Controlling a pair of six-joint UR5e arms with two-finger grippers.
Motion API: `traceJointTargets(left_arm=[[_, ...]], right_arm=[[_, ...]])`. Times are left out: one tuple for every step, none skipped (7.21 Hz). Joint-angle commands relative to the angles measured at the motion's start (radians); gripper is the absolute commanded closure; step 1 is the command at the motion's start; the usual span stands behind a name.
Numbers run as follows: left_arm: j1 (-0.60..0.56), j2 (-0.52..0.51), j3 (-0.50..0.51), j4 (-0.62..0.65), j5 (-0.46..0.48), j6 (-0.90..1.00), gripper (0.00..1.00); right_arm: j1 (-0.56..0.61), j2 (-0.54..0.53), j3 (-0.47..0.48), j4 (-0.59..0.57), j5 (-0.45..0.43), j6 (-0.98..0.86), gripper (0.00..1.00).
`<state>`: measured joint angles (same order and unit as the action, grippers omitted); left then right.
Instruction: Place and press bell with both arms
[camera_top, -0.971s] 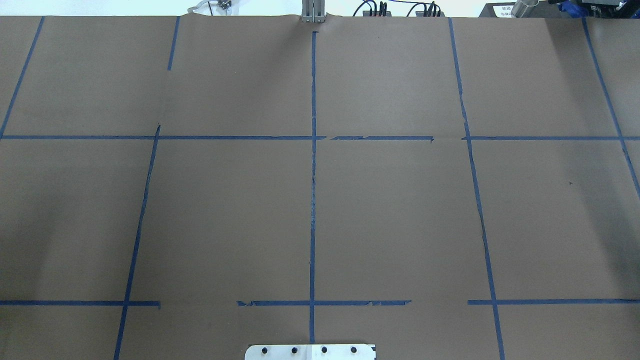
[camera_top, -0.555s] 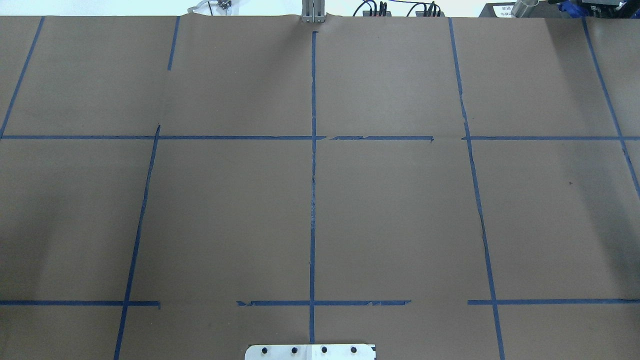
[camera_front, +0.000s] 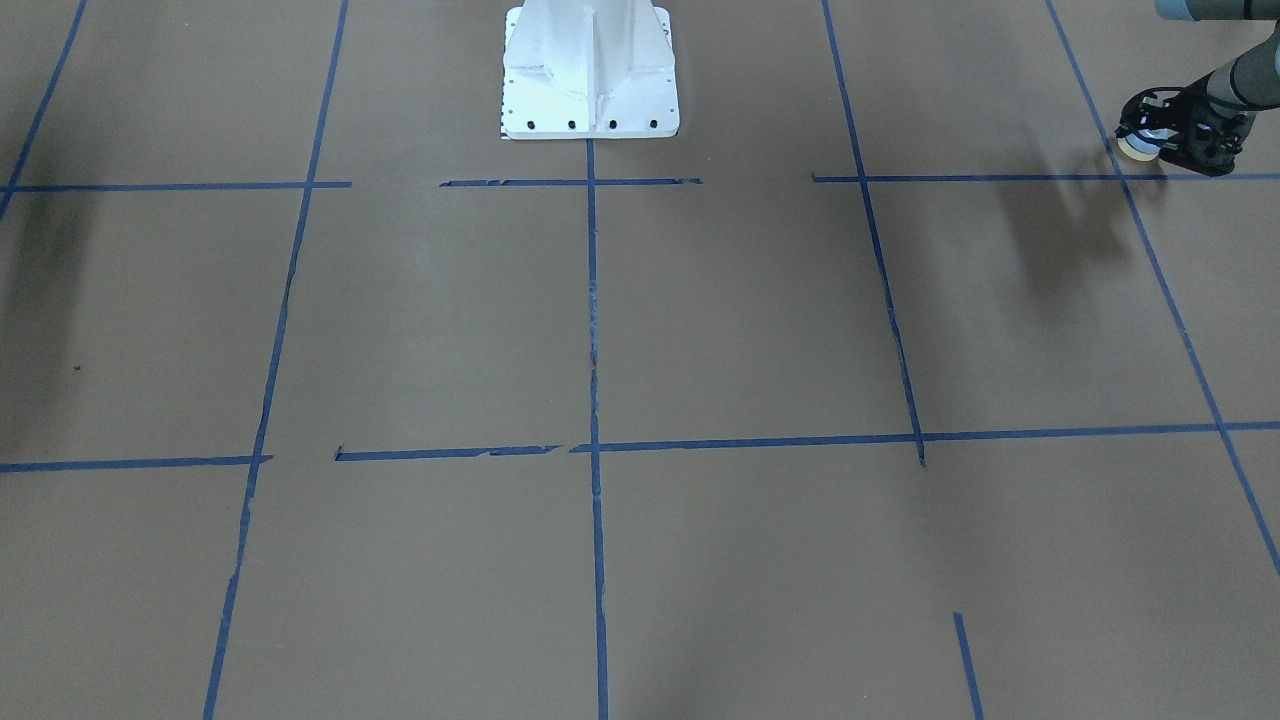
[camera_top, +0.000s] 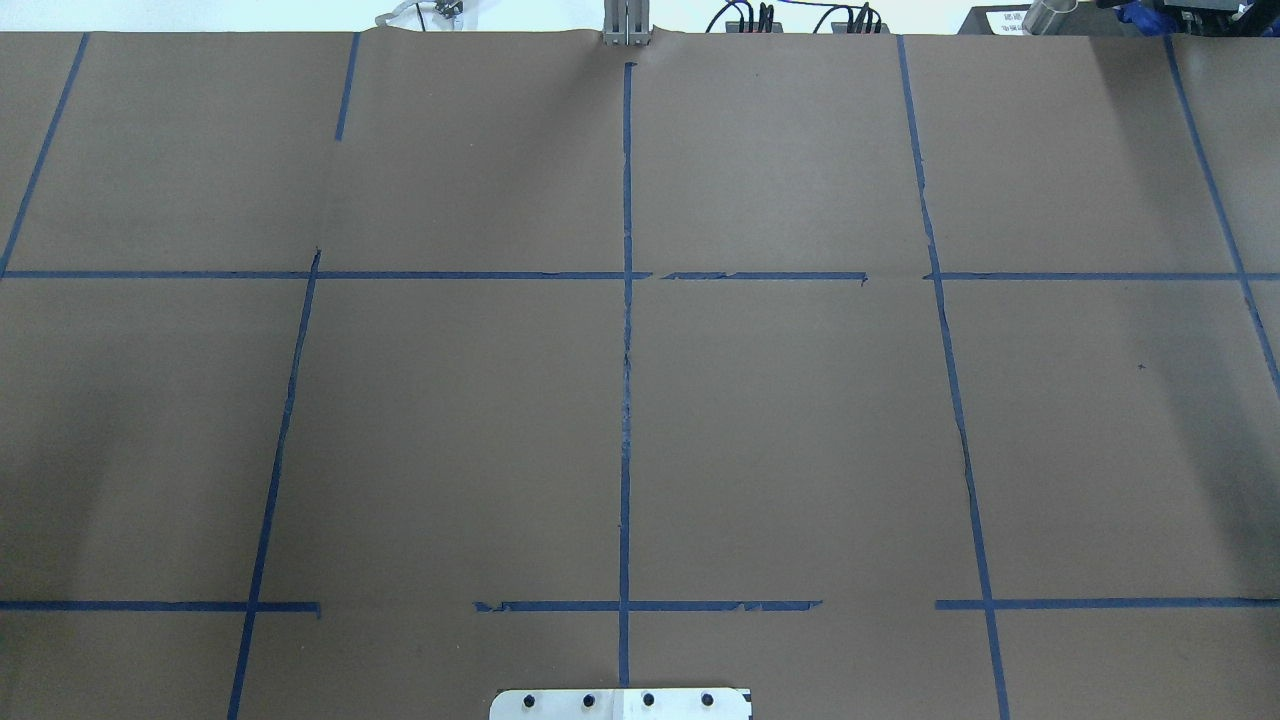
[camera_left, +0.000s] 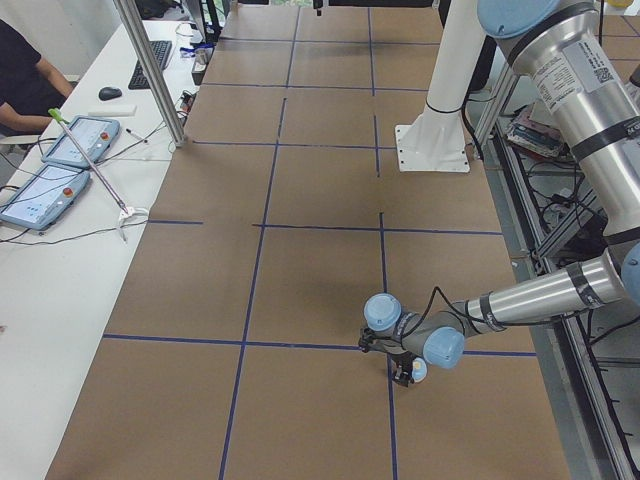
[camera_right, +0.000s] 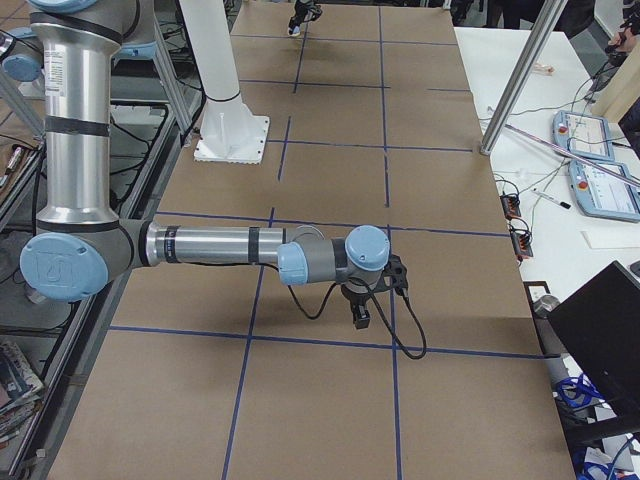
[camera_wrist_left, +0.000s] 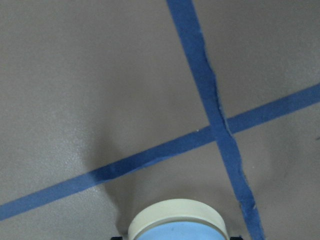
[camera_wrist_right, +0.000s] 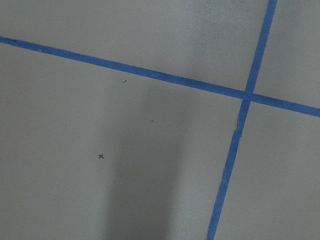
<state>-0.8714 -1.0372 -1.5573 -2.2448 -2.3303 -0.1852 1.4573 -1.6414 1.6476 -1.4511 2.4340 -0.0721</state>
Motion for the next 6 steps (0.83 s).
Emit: traceJointTargets(left_arm=[[0.0,-0.003,-0.003,-0.092,-0.001,-0.087,0.72],[0.0,-0.006,-0.012,-0.21,-0.044,-0.167,0.84],[0.0,-0.015,-0.097,-0.235,-0.09,-0.26,0.88],[-0.001,-0.045,-0.186,-0.237,-0.101,-0.404,0.88],[0.002,-0.131,-0.237,-0.234,-0.106,-0.562,0.88],[0.006,-0.244,-0.236,-0.23,-0.107,-0.676,0.88]], right_arm=[[0.0,0.003,0.0,0.0,0.0,0.0,0.0],[0.0,0.009,-0.002,0.0,-0.001,0.0,0.0],[0.0,0.012,-0.002,0.0,-0.001,0.002,0.0],[0.0,0.012,-0.002,0.0,-0.001,0.002,0.0],[0.0,0.012,-0.003,0.0,-0.001,0.002,0.0],[0.0,0.012,-0.009,0.0,0.0,0.002,0.0]])
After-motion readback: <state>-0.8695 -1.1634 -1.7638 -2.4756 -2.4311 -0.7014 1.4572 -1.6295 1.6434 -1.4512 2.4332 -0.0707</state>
